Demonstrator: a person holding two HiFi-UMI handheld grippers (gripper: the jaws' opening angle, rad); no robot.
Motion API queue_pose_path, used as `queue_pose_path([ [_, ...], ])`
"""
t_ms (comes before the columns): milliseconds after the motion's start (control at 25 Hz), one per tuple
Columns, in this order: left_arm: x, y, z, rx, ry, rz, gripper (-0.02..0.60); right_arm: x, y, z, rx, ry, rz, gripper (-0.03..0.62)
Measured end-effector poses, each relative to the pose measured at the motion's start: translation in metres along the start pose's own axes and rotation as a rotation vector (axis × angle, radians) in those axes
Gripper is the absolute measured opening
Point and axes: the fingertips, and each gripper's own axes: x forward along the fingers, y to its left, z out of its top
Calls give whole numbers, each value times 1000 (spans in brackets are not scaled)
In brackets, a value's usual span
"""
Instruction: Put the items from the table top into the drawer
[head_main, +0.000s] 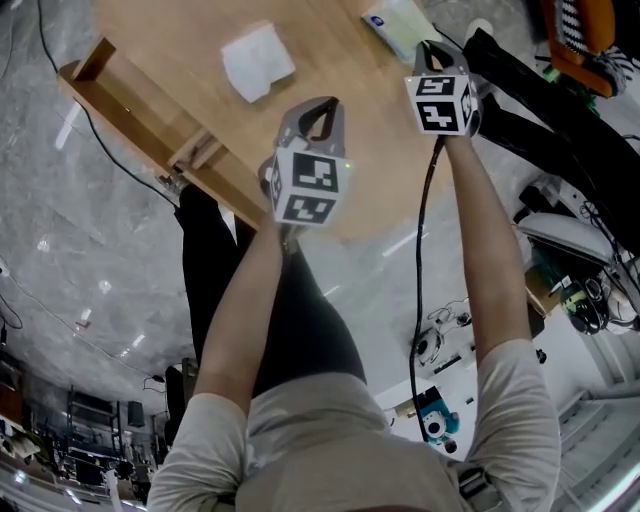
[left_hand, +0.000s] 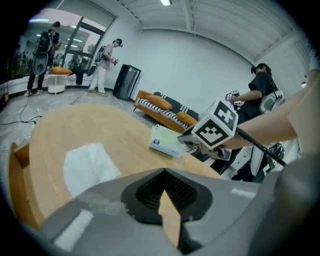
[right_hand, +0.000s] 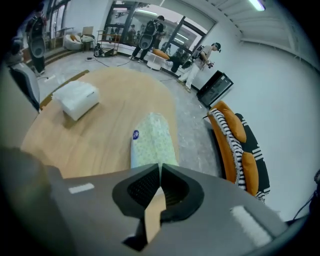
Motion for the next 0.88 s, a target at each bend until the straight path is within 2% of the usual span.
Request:
queue_pose_path([
  [200,-17,17,16,-23,-46,37,20,-35,28,38,-30,-122,1,6],
  [320,-30,25,22,-74,-74,51,20,-61,50,66,-41,-192,13,6],
  [520,-52,37,26,-97,-105,102,20,-95,84,118,-6,-300,61,6],
  [880,-101,95,2,-175,-128,215,20,-115,156,171,-9,-375,171,6],
])
